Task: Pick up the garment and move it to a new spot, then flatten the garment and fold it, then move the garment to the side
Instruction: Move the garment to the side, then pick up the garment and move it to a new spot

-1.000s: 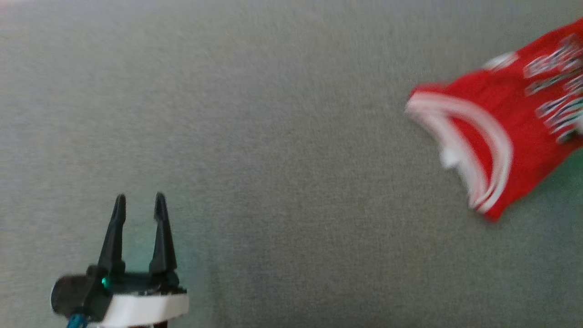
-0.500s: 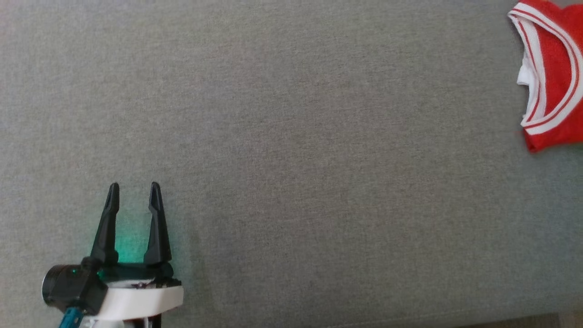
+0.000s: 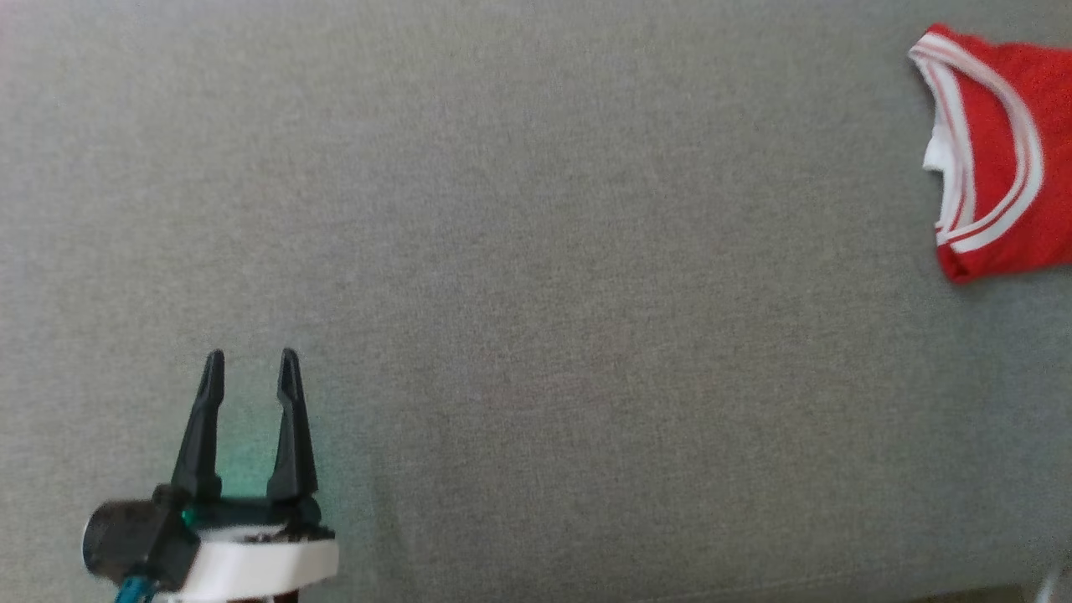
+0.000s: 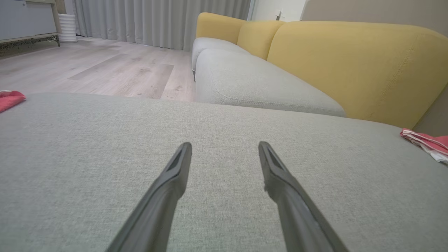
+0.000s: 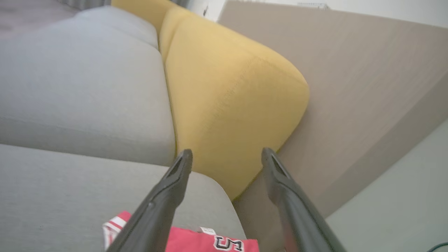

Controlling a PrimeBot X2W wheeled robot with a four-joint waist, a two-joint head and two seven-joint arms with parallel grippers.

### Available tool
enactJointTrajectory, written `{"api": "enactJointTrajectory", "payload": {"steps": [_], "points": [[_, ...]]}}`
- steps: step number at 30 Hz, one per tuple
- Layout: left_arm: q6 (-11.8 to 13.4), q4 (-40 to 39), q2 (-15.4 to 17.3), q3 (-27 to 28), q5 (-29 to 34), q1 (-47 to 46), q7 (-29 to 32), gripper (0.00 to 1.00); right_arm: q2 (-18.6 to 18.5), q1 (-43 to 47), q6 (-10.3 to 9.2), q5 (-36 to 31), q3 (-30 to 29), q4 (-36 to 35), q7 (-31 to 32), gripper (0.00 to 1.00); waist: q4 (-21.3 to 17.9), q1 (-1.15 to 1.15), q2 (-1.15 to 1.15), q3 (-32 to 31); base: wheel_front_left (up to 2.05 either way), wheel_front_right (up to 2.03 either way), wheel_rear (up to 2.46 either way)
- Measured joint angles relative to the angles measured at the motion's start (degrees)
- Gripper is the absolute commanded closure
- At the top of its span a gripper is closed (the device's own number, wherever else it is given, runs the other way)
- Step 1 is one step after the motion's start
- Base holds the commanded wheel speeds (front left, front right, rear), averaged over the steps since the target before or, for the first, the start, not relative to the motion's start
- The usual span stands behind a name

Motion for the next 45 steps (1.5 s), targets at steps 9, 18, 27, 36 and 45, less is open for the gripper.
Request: {"api": "enactJointTrajectory", "payload": {"steps": [9, 18, 27, 36, 45], "points": [[1.86, 0.88, 0.00, -0.83, -3.81, 3.67, 0.00, 0.00, 8.91, 19.83, 0.00, 6.60, 9.32, -12.46, -11.34, 0.00, 1.21, -0.01, 0.00, -7.86, 0.00, 0.00, 0.00], [3.13, 1.69, 0.03, 0.11, -5.16, 9.20, 0.00, 0.00, 12.40, 42.66, 0.00, 14.81, 13.59, -14.59, -22.84, 0.00, 4.73, -0.01, 0.00, -16.58, 0.00, 0.00, 0.00], [2.71, 3.77, 0.03, 2.16, -4.61, 11.53, 0.00, 0.00, 12.94, 51.98, 0.00, 19.42, 14.35, -7.57, -26.28, 0.00, 8.20, -0.01, 0.00, -20.93, 0.00, 0.00, 0.00], [1.74, 5.00, 0.03, 2.10, -3.21, 11.48, 0.00, 0.00, 12.96, 51.58, 0.00, 20.02, 16.21, -8.73, -26.29, 0.00, 8.26, 0.00, 0.00, -20.69, 0.00, 0.00, 0.00], [1.21, 5.37, 0.04, 1.31, -3.13, 11.35, 0.01, 0.00, 12.98, 51.64, 0.00, 21.56, 17.18, -10.01, -26.30, 0.00, 11.55, 0.00, 0.00, -20.82, 0.00, 0.00, 0.00]]}}
